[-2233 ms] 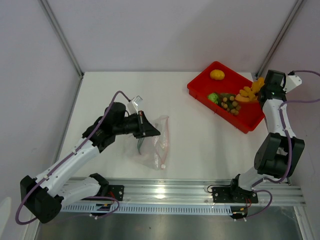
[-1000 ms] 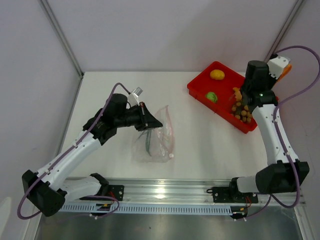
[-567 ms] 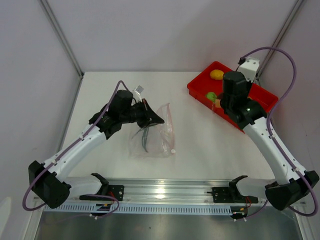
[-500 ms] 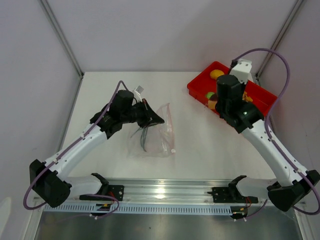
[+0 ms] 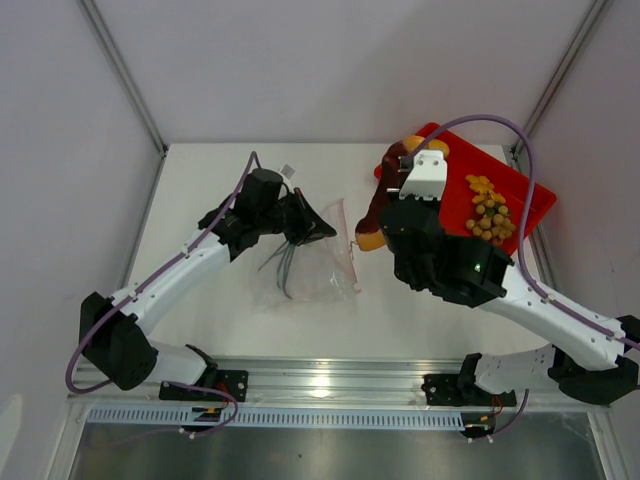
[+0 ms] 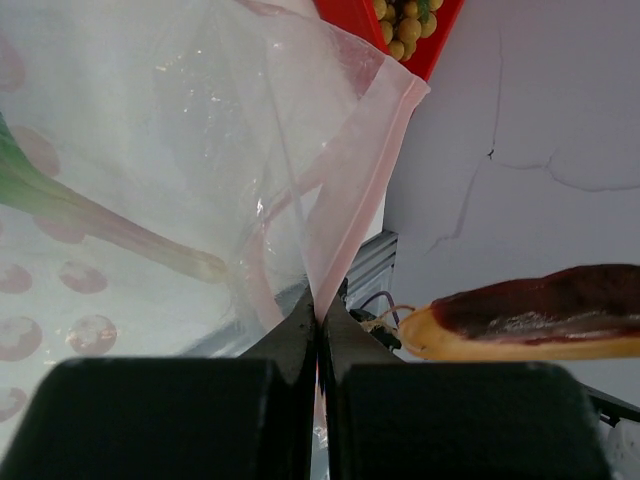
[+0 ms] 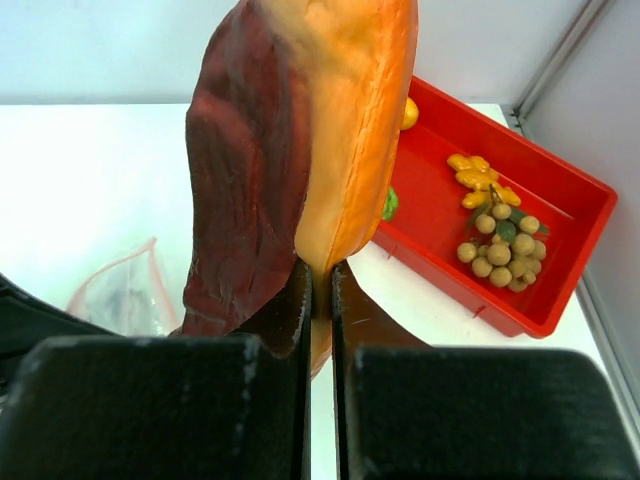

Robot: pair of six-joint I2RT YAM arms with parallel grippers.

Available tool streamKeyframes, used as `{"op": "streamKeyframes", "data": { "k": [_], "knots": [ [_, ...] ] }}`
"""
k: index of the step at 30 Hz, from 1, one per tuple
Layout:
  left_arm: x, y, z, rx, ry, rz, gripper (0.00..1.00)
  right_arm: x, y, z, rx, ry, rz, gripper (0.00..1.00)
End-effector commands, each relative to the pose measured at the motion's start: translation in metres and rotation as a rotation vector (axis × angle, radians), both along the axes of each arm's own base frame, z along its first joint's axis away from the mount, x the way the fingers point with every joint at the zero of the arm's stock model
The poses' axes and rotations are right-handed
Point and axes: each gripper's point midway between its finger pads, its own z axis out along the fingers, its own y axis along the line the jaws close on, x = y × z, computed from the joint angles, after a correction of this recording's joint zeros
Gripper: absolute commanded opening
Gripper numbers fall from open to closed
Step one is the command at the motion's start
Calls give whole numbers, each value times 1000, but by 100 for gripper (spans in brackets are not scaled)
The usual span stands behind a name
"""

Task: Place the food in the zip-top bag and seal the zipper
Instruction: Place the fake food in the zipper food storage bag.

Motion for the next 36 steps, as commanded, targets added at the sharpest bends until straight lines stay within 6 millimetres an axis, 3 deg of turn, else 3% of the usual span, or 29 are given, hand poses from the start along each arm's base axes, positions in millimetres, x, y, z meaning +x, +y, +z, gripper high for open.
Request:
{"op": "streamKeyframes", "data": {
  "k": [1,14,20,24,26,27,28,29,31,36],
  "knots": [
    [10,-7,34,-73,-59,9,1,-4,1,10,66,-29,-48,0],
    [-5,-10,67,-212,-132,-25,1,3,41,-33,194,73,28,0],
    [-4,-11,80,-244,-152,-25,1,-3,67,-68,240,162,102,0],
    [-2,-15,83,-255,-149,-30,1,-14,85,-81,223,202,170,0],
    [-2,-16,84,-265,-148,-37,1,-22,97,-90,207,251,241,19],
    [-2,-17,86,-270,-151,-39,1,-25,100,-91,207,264,265,35],
    [-2,-17,88,-276,-156,-42,1,-31,105,-93,213,287,308,64],
    [-3,-17,89,-278,-158,-47,1,-32,103,-91,214,290,312,79],
    [-4,-17,93,-284,-168,-51,1,-36,91,-79,229,272,310,89],
    [-8,-13,97,-275,-196,-54,1,-32,54,-35,242,191,284,90]
  ]
}}
